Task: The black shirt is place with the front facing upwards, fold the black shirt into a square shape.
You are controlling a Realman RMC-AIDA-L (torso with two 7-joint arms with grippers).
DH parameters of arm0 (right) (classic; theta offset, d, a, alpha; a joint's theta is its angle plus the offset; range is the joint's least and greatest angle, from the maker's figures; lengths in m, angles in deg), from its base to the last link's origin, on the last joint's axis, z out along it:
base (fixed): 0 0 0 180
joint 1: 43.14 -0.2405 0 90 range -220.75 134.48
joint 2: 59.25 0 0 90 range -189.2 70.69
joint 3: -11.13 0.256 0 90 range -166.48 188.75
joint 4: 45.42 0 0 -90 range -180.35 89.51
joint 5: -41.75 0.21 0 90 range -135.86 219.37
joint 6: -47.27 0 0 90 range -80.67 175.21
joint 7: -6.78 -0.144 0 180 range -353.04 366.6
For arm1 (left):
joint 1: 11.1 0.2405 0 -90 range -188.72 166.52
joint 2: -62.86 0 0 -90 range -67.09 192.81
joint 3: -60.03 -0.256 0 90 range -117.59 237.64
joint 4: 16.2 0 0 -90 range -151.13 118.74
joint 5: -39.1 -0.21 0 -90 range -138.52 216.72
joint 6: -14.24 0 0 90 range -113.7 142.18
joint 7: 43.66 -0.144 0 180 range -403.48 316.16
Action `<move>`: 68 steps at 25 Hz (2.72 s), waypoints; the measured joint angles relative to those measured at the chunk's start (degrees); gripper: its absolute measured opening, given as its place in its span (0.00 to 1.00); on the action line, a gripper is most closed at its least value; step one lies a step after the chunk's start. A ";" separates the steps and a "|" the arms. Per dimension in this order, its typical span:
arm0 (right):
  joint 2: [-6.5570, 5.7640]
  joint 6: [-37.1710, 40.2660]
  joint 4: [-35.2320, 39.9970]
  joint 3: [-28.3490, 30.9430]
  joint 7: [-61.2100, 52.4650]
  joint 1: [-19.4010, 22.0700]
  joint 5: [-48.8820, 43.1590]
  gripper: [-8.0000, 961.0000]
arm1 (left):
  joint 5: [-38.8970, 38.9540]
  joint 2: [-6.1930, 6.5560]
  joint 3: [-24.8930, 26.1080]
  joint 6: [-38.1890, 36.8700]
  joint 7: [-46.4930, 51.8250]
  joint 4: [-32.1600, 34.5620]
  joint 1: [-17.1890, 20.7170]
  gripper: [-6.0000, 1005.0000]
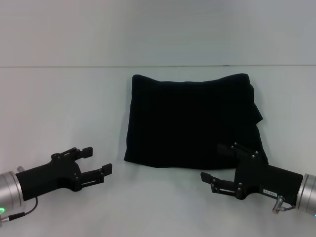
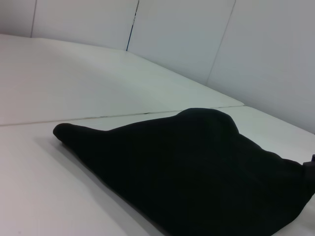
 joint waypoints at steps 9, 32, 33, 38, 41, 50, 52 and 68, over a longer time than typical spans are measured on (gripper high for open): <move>0.00 0.00 0.01 0.09 0.00 -0.04 0.13 0.95 | 0.00 0.00 0.00 0.12 -0.01 0.00 -0.22 0.87; 0.00 0.00 0.15 0.20 0.00 -0.09 0.25 0.95 | 0.00 0.00 0.00 0.16 0.09 0.18 -0.23 0.87; 0.00 0.00 0.12 0.20 0.00 -0.09 0.26 0.95 | 0.00 0.00 0.00 0.13 0.09 0.18 -0.23 0.87; 0.00 0.00 0.05 0.20 0.00 -0.09 0.26 0.95 | 0.00 0.00 0.00 0.04 0.09 0.18 -0.23 0.87; 0.00 0.07 0.03 0.17 0.00 -0.09 0.26 0.95 | 0.00 0.00 0.00 0.02 0.09 0.15 -0.23 0.87; 0.00 0.20 0.00 0.16 0.00 -0.09 0.15 0.95 | 0.00 0.00 0.00 -0.08 0.09 0.01 -0.15 0.87; 0.00 0.22 0.00 0.14 0.00 -0.09 0.11 0.95 | 0.00 0.00 0.00 -0.09 0.09 0.02 -0.14 0.87; 0.00 0.09 0.00 -0.09 0.00 -0.09 0.07 0.95 | 0.00 0.00 0.00 -0.09 0.09 0.00 0.14 0.87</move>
